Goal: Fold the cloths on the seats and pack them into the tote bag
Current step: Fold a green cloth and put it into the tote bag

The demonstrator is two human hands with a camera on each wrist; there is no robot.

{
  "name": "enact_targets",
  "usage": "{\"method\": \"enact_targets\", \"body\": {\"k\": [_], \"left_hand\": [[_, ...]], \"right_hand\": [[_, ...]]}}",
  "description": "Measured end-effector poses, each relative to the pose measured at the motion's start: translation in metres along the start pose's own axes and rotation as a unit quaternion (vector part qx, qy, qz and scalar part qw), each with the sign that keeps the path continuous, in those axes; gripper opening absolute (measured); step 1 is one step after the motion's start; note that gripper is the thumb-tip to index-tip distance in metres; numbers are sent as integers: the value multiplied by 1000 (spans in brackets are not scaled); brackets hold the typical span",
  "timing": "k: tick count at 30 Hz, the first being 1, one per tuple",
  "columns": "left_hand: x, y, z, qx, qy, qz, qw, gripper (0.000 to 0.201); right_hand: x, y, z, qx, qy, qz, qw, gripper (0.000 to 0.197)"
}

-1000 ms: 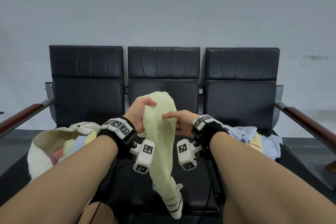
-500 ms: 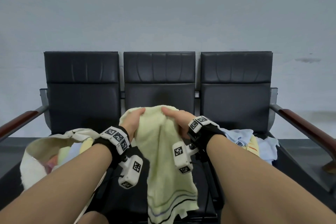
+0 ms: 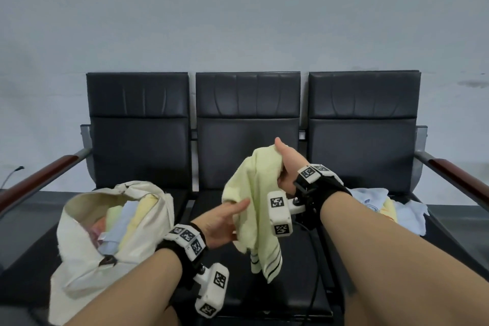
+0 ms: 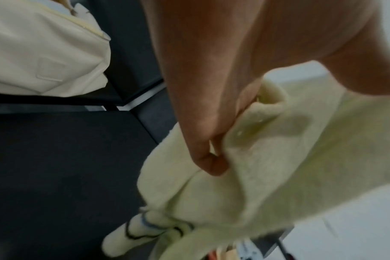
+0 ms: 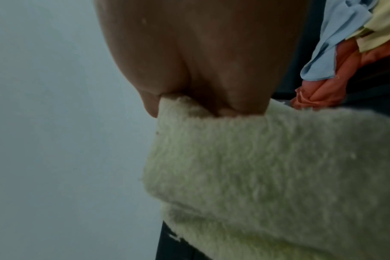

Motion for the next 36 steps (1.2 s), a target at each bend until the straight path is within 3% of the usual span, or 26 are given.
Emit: {"method": "enact_targets", "body": {"k": [2, 6, 8, 12, 16, 18, 20, 24, 27, 30, 31, 33, 35, 36], "left_hand": [[12, -4, -11, -4, -19, 50, 999, 76], [27, -1, -3, -79, 121, 116, 983, 56], [31, 3, 9, -101, 174, 112, 973, 47], [37, 8, 20, -102, 187, 113, 971, 37], [58, 4, 11, -113, 145, 192, 964, 33], [68, 4, 3, -105, 140, 224, 959, 34], [76, 8, -4, -89, 138, 258, 952, 36], [92, 13, -8, -80, 130, 289, 945, 61], [101, 14, -3, -82, 126, 300, 942, 54], [116, 13, 3, -85, 112, 312, 940, 84], [119, 11, 7, -92, 103, 310, 941, 82], [109, 14, 20, -102, 89, 303, 943, 54], [109, 15, 28, -104, 78, 303, 944, 36], [110, 15, 30, -101, 77, 305, 944, 36]], "right_hand": [[-12, 26, -6, -9, -20, -13, 1000, 67], [-20, 40, -8, -11, 26, -95, 995, 33], [-24, 46, -7, -20, 67, -105, 992, 19], [-18, 35, 5, -15, 279, -55, 959, 39], [-22, 44, 8, 5, 508, -23, 861, 32], [-23, 40, 10, 14, 562, -8, 827, 50], [-25, 38, 9, 17, 578, 4, 816, 65], [-29, 33, 7, 6, 532, 23, 846, 82], [-26, 29, 2, 0, 474, 50, 879, 87], [-24, 34, -1, -18, 431, 61, 900, 94], [-20, 34, -3, -20, 419, 67, 905, 98], [-8, 30, -5, -29, 387, 80, 918, 101], [1, 37, -10, -31, 359, 98, 928, 83], [4, 41, -13, -25, 348, 106, 931, 63]]}}
Point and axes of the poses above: each hand's wrist, its own y-axis away from the middle knuckle, its own x-axis out of the back of the hand, z = x × y, the point moved 6 cm from there along -y, towards the middle knuckle, and after that the axes turned 2 degrees about -z, right-handed, at the moved point
